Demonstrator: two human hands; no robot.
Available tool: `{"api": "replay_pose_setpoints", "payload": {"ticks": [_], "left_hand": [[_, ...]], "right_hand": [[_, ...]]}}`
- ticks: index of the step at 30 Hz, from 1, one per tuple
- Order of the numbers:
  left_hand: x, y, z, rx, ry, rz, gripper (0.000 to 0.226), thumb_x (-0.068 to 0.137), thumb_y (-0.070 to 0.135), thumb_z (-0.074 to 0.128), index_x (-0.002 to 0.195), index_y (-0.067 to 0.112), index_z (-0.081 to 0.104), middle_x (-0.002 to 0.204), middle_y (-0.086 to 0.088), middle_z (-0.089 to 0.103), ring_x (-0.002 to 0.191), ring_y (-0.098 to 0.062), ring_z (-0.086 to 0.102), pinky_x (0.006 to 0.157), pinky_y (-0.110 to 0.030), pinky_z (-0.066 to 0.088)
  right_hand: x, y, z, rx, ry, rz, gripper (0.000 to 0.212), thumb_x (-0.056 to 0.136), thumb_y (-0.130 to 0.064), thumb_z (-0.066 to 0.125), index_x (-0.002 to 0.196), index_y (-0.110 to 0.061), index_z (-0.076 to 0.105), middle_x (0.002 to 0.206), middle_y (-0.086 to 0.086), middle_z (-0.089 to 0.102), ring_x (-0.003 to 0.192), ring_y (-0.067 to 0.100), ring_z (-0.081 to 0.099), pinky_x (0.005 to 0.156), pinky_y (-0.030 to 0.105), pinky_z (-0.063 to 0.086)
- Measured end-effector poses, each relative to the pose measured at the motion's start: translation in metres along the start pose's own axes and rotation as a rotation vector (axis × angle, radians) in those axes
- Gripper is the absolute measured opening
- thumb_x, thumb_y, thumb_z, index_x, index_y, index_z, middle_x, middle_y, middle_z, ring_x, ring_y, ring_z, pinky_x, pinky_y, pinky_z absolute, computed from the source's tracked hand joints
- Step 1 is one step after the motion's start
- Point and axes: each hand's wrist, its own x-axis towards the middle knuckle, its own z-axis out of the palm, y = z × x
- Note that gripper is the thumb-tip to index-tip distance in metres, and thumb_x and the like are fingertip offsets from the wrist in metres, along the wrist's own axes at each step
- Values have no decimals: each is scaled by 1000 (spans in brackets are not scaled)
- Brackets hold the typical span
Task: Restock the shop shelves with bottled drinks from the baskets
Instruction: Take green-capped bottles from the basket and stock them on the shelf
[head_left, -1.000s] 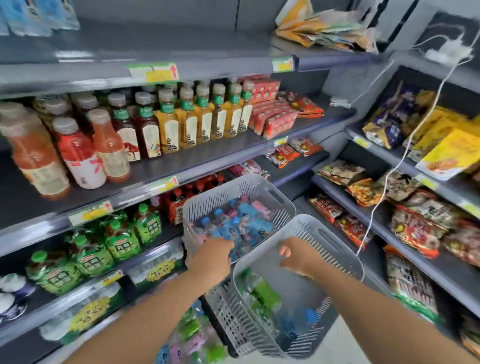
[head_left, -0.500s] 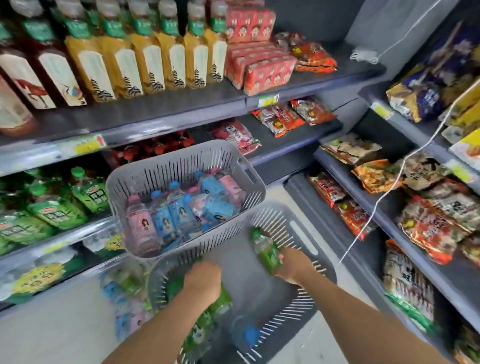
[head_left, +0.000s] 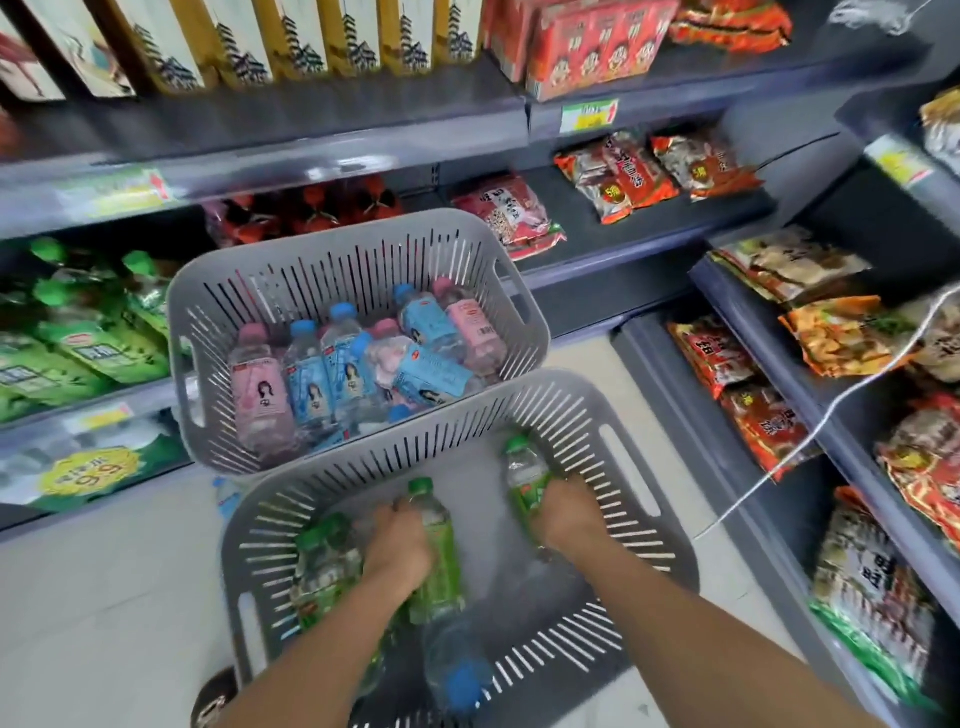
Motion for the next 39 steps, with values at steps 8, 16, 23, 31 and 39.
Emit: {"api": "replay_pose_setpoints", "payload": {"ticks": [8,16,23,31,39], "left_hand": [[4,4,11,-371,-140,-94,89,80,20,77,144,5,18,138,-12,46,118,-24,50,85,-25,43],[5,4,-4,-602,-153,-90,94,62,15,87,139,11,33,136,-11,50,119,-26,51,91,-28,43],[-28,4,-45,-677,-333,-31,116,62,34,88,151,20,15,153,-8,30,136,-29,37,96,-41,45],[-109,17,-101,-946,-437,153,95,76,47,71,150,23,18,155,-5,27,142,-33,26,108,-47,34],[-137,-27,-159,-1169,-365,223,99,66,73,67,148,34,28,157,-2,27,143,-27,29,116,-50,25]], "right_hand": [[5,-15,22,336,-232,40,85,79,-25,74,145,-10,23,136,12,51,123,28,53,101,35,45],[7,-12,12,563,-490,0,55,82,-17,74,130,-8,47,120,6,64,103,19,63,89,34,54],[-13,4,-44,917,-849,-44,47,80,-10,71,124,-16,56,120,6,68,113,25,62,96,41,49],[-48,-12,-62,987,-777,-149,105,59,-41,92,145,-27,34,150,3,42,141,28,34,115,55,27],[-125,-79,-110,1095,-722,-263,70,67,-16,84,127,-17,49,142,1,47,134,23,39,115,48,28]]}}
